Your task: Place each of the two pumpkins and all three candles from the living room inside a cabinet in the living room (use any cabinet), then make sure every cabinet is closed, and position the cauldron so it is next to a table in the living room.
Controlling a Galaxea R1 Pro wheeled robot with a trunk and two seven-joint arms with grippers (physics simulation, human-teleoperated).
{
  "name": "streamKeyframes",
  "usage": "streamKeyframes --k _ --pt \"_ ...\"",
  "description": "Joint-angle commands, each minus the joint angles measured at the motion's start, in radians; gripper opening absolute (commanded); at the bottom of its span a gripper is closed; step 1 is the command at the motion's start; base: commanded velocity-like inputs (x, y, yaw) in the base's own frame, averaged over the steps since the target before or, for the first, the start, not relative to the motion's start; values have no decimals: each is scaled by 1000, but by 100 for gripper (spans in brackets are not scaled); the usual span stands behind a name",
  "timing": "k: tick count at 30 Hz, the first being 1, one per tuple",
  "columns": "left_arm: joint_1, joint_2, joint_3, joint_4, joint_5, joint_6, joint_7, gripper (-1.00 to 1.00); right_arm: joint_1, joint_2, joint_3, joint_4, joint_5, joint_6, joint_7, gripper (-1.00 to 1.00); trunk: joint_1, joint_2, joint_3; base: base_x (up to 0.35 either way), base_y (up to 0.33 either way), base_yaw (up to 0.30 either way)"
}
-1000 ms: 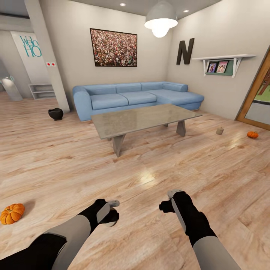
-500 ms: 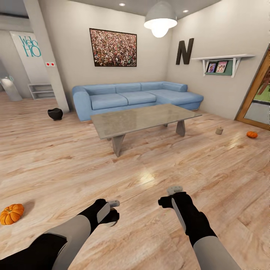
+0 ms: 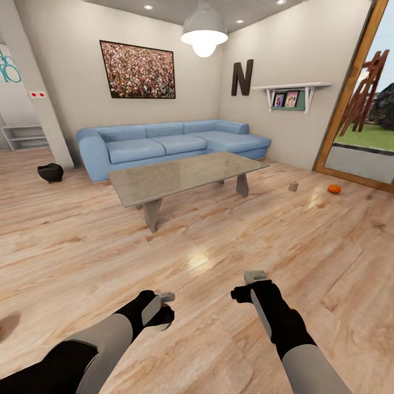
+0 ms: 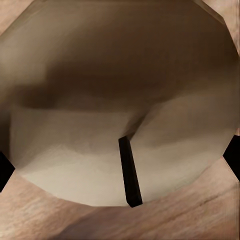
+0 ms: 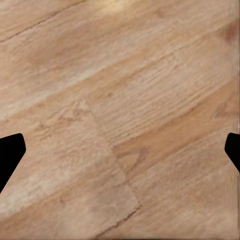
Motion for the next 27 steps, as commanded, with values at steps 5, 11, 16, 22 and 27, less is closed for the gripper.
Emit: streamKeyframes --k 5,11,16,22,27 --pt "0 0 -7 -2 11 5 7 -100 -1 0 0 -1 8 5 0 100 0 0 5 0 0 -247" --pt "0 0 -6 -2 11 5 7 -100 -1 0 2 0 9 5 -3 100 0 0 11 0 0 -240" --pt "0 0 -7 -2 11 5 7 -100 -1 0 2 1 9 6 -4 100 0 0 17 0 0 -238" --pt "0 0 -7 -2 11 5 7 -100 -1 0 1 1 9 6 -5 100 0 0 24 0 0 -236" --pt "0 0 -7 -2 11 5 7 -100 -1 0 -1 20 9 6 -5 100 0 0 30 0 0 -236"
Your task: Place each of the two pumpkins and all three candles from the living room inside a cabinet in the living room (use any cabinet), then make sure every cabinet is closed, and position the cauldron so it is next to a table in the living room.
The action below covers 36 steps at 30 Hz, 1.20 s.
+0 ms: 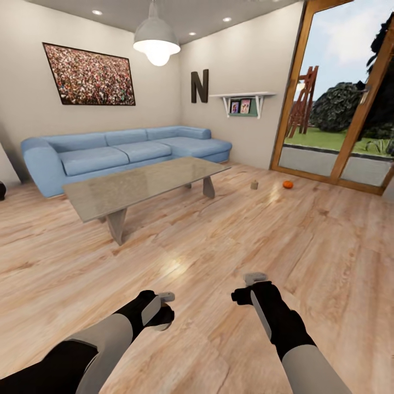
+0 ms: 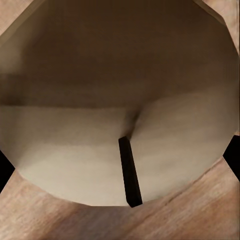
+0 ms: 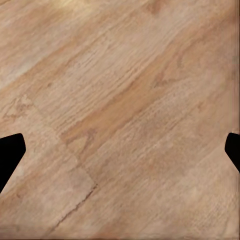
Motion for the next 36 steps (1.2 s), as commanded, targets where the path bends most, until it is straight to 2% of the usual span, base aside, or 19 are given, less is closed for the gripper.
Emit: streamKeyframes --k 1,9,16,36 --pt "0 0 -7 -3 11 5 7 -100 -1 0 1 1 8 5 1 100 0 0 0 0 0 -235" --pt "1 0 -7 -2 11 5 7 -100 -1 0 0 9 8 5 1 100 0 0 9 0 0 -235" --pt "0 0 -7 -3 11 5 7 -100 -1 -1 0 61 8 5 0 100 0 0 17 0 0 -236" --pt "0 0 -6 -2 11 5 7 -100 -2 -1 -2 68 7 7 -2 100 0 0 37 0 0 -245"
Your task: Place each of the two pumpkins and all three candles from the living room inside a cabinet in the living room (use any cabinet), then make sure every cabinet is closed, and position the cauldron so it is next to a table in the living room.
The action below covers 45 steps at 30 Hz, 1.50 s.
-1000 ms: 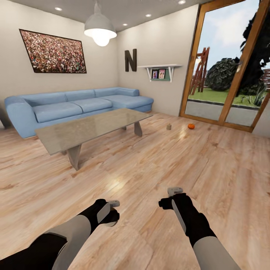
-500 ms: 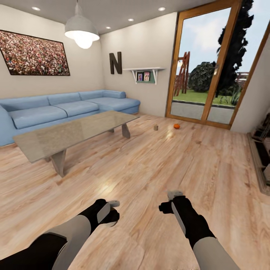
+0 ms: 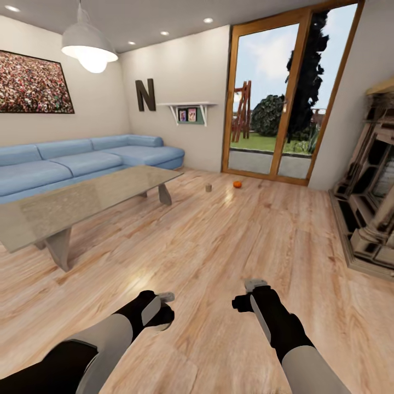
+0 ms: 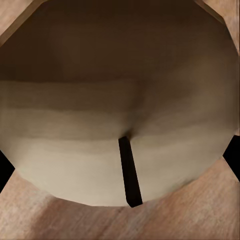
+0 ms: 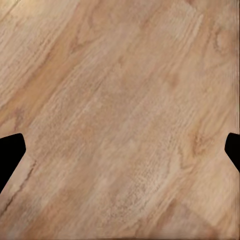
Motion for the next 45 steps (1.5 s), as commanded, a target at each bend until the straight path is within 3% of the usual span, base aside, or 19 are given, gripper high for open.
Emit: streamKeyframes --k 1,21,45 --pt "0 0 -8 -2 10 5 7 -100 -1 0 1 -1 8 6 1 100 0 0 0 30 0 -264" --pt "0 0 -8 -2 10 5 7 -100 -1 -1 1 27 7 6 1 100 0 0 -4 91 6 -293" --pt "1 0 -8 15 10 5 5 -100 -1 0 0 29 8 4 1 100 0 0 -2 162 123 -293"
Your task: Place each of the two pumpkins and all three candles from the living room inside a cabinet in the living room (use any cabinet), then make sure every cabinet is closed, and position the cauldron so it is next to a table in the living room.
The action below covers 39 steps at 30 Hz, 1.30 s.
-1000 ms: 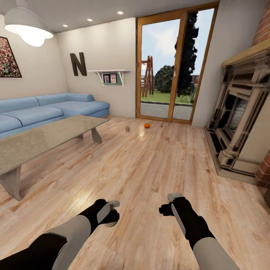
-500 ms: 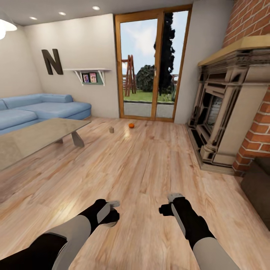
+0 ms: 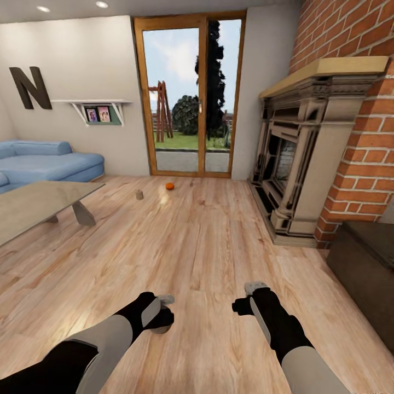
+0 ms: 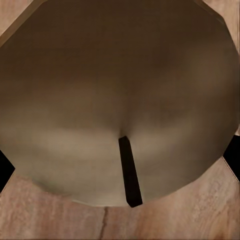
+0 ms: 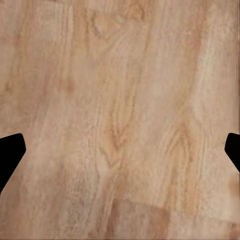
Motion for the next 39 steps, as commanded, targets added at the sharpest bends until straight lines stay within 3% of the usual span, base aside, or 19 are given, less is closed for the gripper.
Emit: streamKeyframes --k 1,39 --pt "0 0 -8 -3 10 5 6 -100 -1 0 1 -1 8 5 1 100 0 0 0 197 151 -272" --pt "-1 0 -8 2 10 5 5 -100 -3 -1 1 70 6 2 0 100 0 0 33 262 179 -269"
